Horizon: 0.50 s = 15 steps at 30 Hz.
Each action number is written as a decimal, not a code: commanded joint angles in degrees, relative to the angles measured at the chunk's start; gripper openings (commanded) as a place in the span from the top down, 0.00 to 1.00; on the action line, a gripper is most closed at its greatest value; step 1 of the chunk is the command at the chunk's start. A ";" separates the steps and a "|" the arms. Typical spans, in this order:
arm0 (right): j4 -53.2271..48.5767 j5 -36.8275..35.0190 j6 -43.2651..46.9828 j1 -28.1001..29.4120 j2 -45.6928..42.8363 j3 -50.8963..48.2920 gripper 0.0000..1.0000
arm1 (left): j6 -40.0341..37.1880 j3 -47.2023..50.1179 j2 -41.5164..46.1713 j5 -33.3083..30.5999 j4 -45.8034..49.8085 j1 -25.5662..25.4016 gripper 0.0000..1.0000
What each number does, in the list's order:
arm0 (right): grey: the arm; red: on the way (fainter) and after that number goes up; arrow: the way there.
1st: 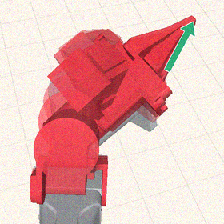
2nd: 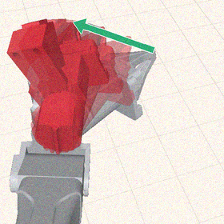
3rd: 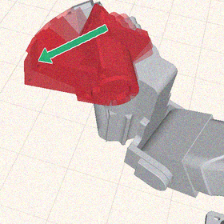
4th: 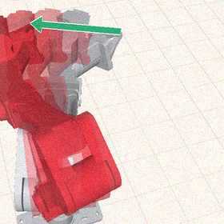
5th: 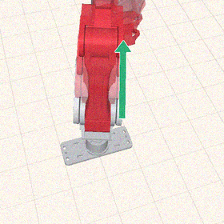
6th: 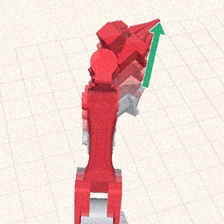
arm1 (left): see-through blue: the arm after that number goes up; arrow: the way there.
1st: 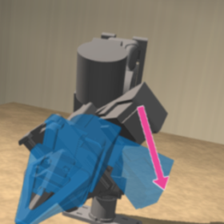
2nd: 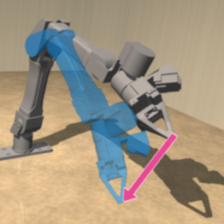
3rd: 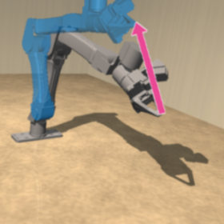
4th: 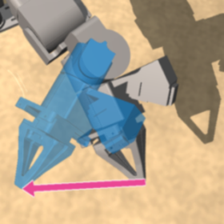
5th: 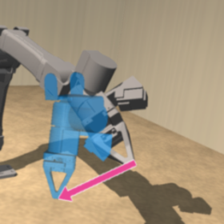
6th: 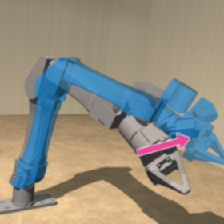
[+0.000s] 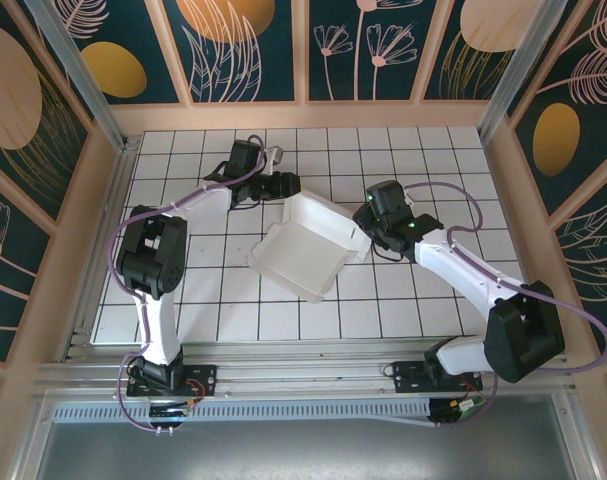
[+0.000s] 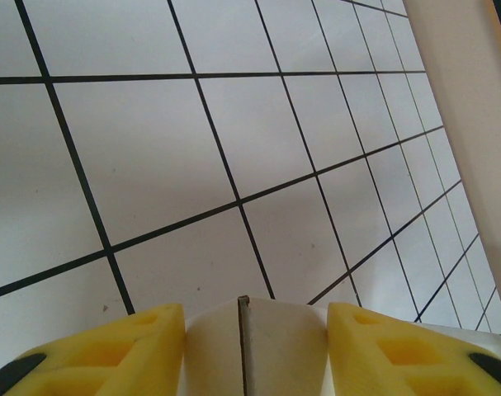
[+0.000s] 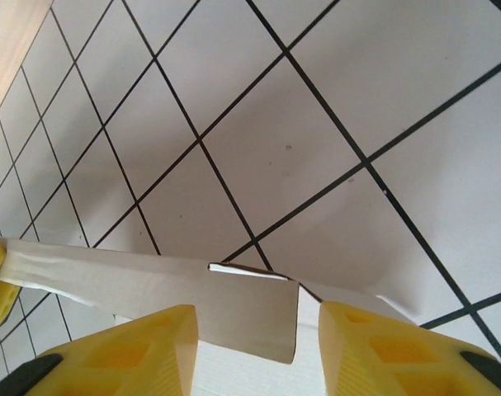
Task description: Fold the paper box
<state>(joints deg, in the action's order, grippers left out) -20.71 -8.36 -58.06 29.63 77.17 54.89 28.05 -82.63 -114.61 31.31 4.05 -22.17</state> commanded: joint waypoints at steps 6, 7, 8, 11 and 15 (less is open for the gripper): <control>4.62 0.18 3.96 0.52 0.08 -0.50 0.68 | -0.98 1.33 1.51 1.70 0.69 0.04 0.53; 4.42 0.14 4.01 0.52 0.49 -0.36 0.68 | -0.94 1.33 1.54 1.66 0.69 0.06 0.53; 4.32 0.02 4.30 0.52 0.94 -0.32 0.68 | -0.93 1.33 1.56 1.69 0.69 0.04 0.53; 3.86 0.08 4.25 0.52 1.31 -0.52 0.70 | -0.81 1.42 1.58 1.59 0.60 0.02 0.53; 2.67 1.63 3.50 0.77 1.15 -0.58 0.70 | -0.48 1.29 1.39 1.63 0.53 0.06 0.53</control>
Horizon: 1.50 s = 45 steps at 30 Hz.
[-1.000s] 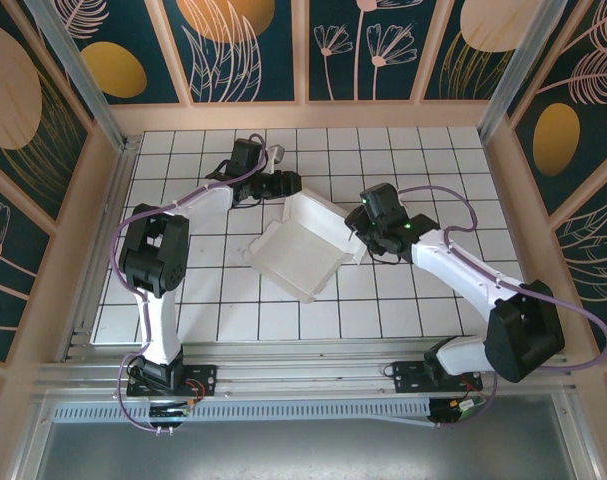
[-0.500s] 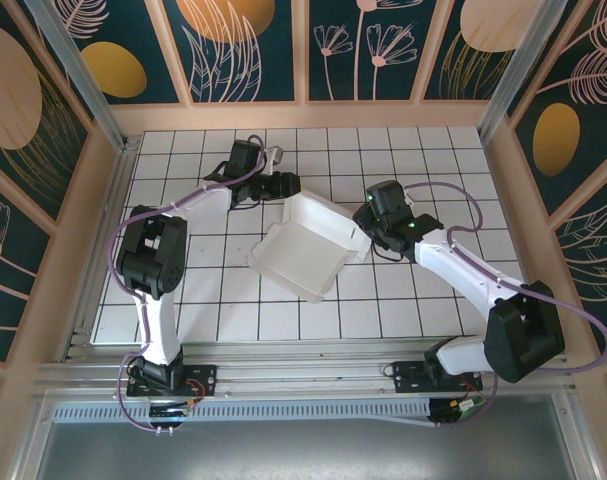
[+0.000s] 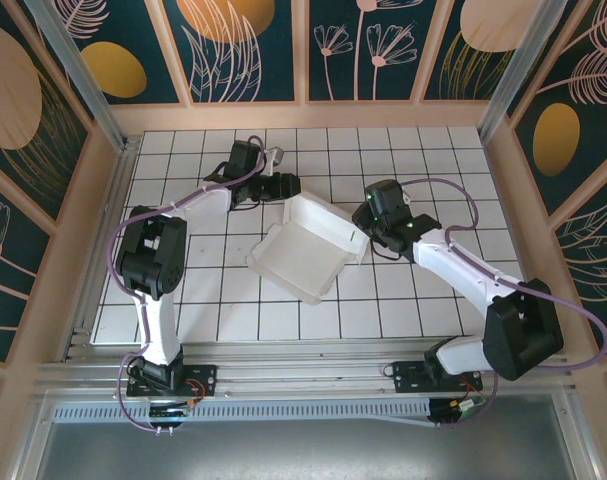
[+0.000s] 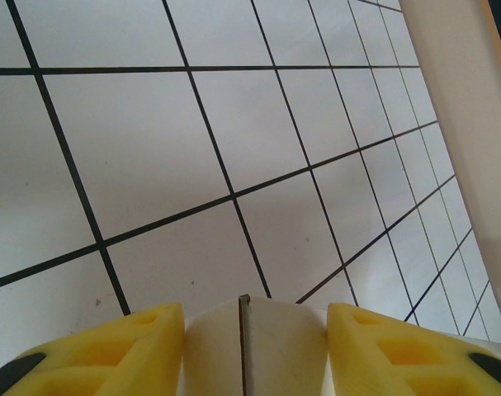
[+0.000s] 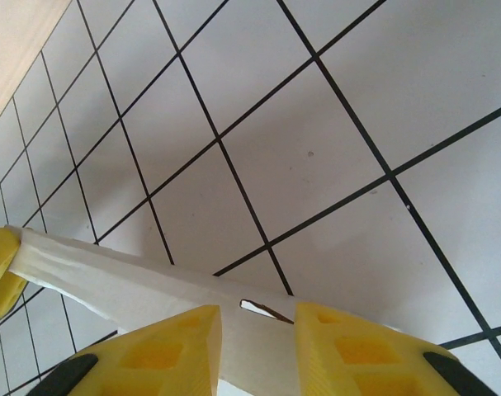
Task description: Fold the paper box
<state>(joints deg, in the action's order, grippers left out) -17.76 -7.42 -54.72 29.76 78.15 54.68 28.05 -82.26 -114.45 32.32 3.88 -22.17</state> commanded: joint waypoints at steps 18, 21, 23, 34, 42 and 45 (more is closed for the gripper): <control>-6.99 5.78 -1.95 3.89 5.34 4.16 0.66 | 1.83 2.10 1.57 1.65 -1.24 0.02 0.53; -8.11 2.90 -0.07 4.29 5.63 6.05 0.66 | 1.83 2.02 1.91 1.57 -1.40 0.05 0.53; -9.63 -2.55 3.23 3.92 5.48 7.09 0.65 | 1.83 1.93 2.46 0.94 -1.59 0.08 0.53; -13.68 6.01 41.39 -1.69 3.57 6.91 0.49 | -7.11 8.30 18.10 -20.45 4.09 0.07 0.26; -18.15 5.74 44.35 7.18 0.07 10.15 0.52 | -6.49 32.86 34.21 -22.05 -6.16 -0.06 0.27; -24.21 -0.47 43.77 12.60 1.67 14.26 0.56 | -11.58 38.13 36.73 -23.81 -8.41 -0.07 0.29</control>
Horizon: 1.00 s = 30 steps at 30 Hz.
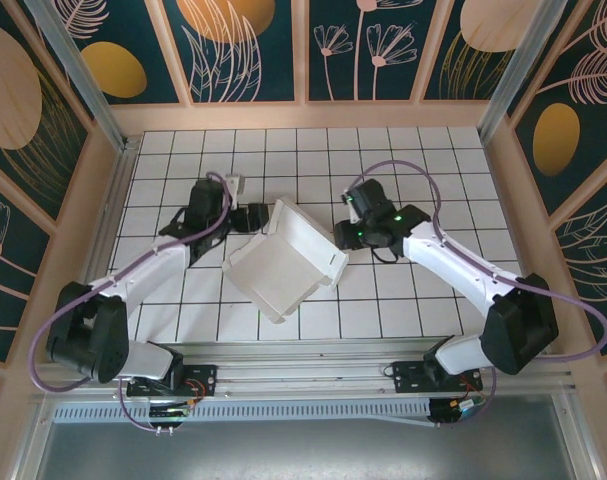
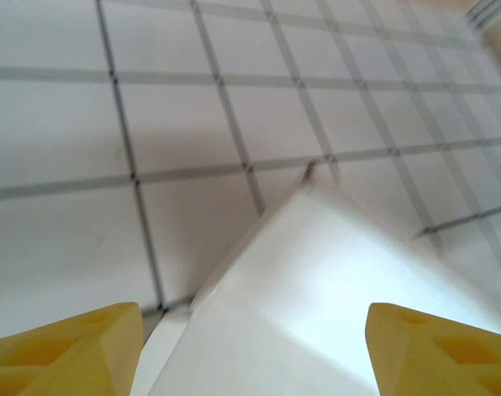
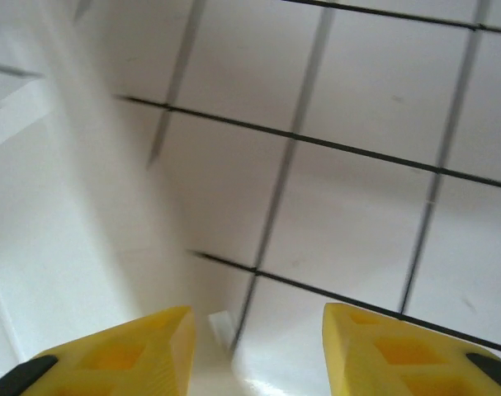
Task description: Fold the paper box
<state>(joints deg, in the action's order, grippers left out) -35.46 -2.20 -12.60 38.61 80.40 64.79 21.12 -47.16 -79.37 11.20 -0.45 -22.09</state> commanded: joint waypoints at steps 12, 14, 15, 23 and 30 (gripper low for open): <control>-27.71 -23.82 -5.57 15.70 15.04 16.65 0.66 | -18.81 -8.23 -12.08 7.46 4.60 -0.15 0.25; -29.00 -25.46 -6.52 16.23 16.03 17.20 0.66 | -19.65 -10.62 -14.84 9.09 5.35 -0.15 0.25; -29.22 -26.33 -6.72 16.32 16.27 17.07 0.66 | -20.04 -11.36 -16.03 9.60 5.67 -0.15 0.24; -26.90 -28.76 -6.04 15.81 17.50 14.39 0.73 | -23.10 -17.44 -24.63 13.74 9.16 -0.15 0.24; -24.22 -28.78 -5.51 13.10 17.05 11.84 0.92 | -22.13 -18.88 -25.45 12.53 9.49 -0.33 0.22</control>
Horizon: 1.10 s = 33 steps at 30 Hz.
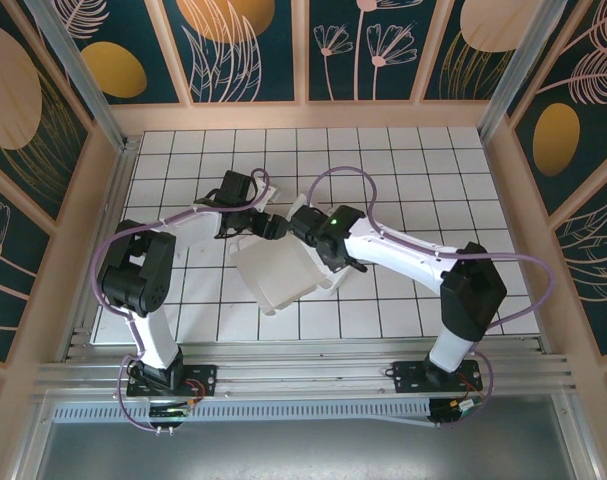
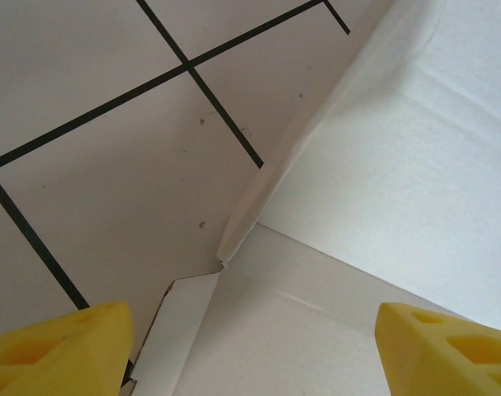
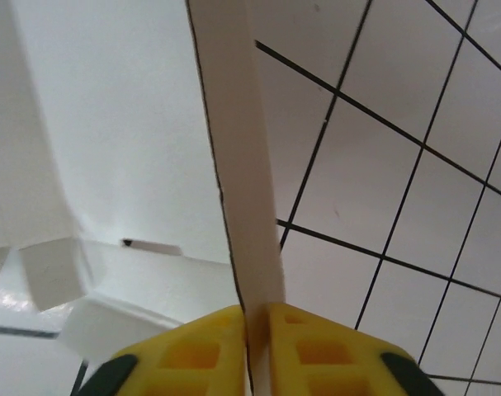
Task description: Fold the paper box
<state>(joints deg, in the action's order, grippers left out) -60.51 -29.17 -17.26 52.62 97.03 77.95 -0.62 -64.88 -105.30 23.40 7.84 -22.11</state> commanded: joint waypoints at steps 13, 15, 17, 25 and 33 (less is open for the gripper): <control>28.51 19.59 5.42 -16.74 -3.15 -13.18 0.93 | 15.65 -3.06 7.96 -0.41 0.98 -4.63 0.14; 30.41 19.80 6.33 -18.37 -1.74 -13.39 0.91 | 15.10 -5.66 5.39 -0.96 4.06 -5.62 0.17; 31.00 19.11 7.58 -18.86 -0.38 -13.68 0.90 | 14.95 -8.62 3.51 -0.50 6.02 -6.96 0.22; 38.17 21.87 9.57 -20.95 2.15 -18.29 0.89 | 19.12 -27.60 -11.69 1.62 15.02 -11.83 0.53; 43.74 26.66 9.08 -24.70 2.59 -22.04 0.85 | 21.58 -45.75 -26.96 -8.46 25.29 -13.49 0.74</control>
<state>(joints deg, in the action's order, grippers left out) -20.51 -5.02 -8.82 28.14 99.20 57.06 19.00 -105.97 -128.90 18.70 25.98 -35.29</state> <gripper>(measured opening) 0.149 0.261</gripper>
